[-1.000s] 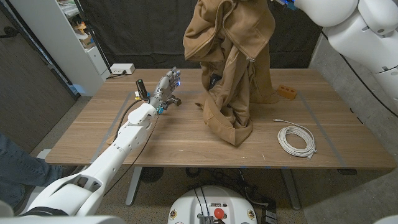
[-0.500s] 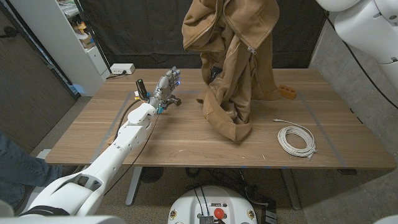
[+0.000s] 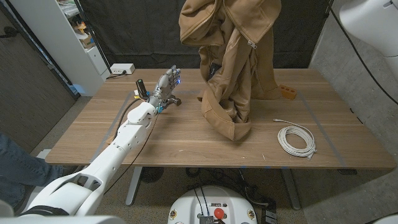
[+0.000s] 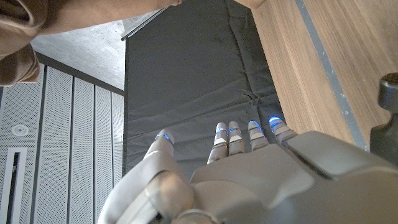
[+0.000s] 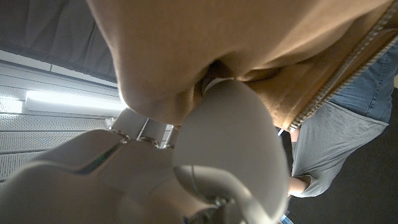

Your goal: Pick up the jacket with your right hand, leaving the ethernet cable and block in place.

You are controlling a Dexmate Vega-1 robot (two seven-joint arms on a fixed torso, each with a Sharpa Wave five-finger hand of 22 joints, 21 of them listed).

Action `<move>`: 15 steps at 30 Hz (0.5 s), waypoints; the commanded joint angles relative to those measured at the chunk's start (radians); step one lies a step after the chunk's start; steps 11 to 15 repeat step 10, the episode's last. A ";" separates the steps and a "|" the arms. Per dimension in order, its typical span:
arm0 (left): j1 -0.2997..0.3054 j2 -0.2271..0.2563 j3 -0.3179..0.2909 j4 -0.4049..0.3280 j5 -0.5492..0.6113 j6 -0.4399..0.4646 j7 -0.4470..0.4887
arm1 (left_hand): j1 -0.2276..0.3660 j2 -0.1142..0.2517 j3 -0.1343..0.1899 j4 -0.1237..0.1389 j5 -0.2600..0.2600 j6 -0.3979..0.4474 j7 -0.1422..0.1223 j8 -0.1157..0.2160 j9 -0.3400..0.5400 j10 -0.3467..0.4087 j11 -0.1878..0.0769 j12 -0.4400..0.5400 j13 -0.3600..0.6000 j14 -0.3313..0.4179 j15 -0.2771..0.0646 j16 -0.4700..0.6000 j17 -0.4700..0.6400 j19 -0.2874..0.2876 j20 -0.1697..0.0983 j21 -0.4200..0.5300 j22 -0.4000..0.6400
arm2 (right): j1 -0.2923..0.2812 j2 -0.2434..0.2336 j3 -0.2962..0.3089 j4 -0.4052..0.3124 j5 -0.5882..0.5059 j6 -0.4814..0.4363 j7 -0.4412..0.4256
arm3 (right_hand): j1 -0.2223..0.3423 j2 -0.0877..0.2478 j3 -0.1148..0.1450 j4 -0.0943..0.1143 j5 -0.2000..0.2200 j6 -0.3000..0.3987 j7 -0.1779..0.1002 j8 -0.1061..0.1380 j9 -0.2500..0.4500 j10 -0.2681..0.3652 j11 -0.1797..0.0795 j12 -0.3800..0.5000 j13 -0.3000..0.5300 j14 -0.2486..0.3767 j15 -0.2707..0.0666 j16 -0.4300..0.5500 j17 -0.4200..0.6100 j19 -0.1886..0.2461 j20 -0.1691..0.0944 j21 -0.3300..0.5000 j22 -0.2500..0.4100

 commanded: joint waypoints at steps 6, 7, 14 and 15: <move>0.015 0.010 -0.012 -0.027 0.006 0.002 0.027 | -0.001 0.005 0.001 -0.007 0.000 0.008 0.006 0.002 0.003 0.006 0.005 -0.001 0.002 0.006 0.003 0.006 0.005 -0.001 0.004 0.002 0.005 | 0.017 0.012 -0.028 0.026 0.020 0.010 -0.022 | 0.068 0.070 0.059 -0.010 0.009 0.013 0.001 0.003 0.000 -0.005 0.006 -0.012 0.002 0.061 -0.176 -0.007 0.008 -0.019 -0.068 0.013 0.000; 0.016 0.011 -0.014 -0.029 0.006 0.000 0.030 | -0.001 0.005 0.001 -0.007 0.000 0.008 0.006 0.002 0.003 0.006 0.005 0.000 0.002 0.006 0.003 0.006 0.005 -0.001 0.004 0.002 0.005 | 0.019 0.013 -0.029 0.030 0.020 0.014 -0.023 | 0.068 0.071 0.059 -0.010 0.009 0.012 0.001 0.003 0.001 -0.004 0.007 -0.013 0.002 0.062 -0.176 -0.008 0.008 -0.020 -0.068 0.014 -0.001; 0.018 0.011 -0.019 -0.031 0.006 -0.006 0.036 | 0.000 0.006 0.002 -0.007 0.000 0.009 0.007 0.002 0.003 0.006 0.006 -0.001 0.002 0.006 0.003 0.006 0.005 -0.002 0.004 0.002 0.005 | 0.025 0.020 -0.037 0.045 0.021 0.025 -0.025 | 0.068 0.070 0.060 -0.011 0.010 0.013 0.002 0.005 0.005 -0.005 0.007 -0.015 0.003 0.061 -0.176 -0.009 0.012 -0.023 -0.068 0.017 -0.002; 0.018 0.011 -0.019 -0.031 0.006 -0.006 0.036 | 0.000 0.006 0.002 -0.007 0.000 0.009 0.007 0.002 0.003 0.006 0.006 -0.001 0.002 0.006 0.003 0.006 0.005 -0.002 0.004 0.002 0.005 | 0.025 0.020 -0.037 0.045 0.021 0.025 -0.025 | 0.068 0.070 0.060 -0.011 0.010 0.013 0.002 0.005 0.005 -0.005 0.007 -0.015 0.003 0.061 -0.176 -0.009 0.012 -0.023 -0.068 0.017 -0.002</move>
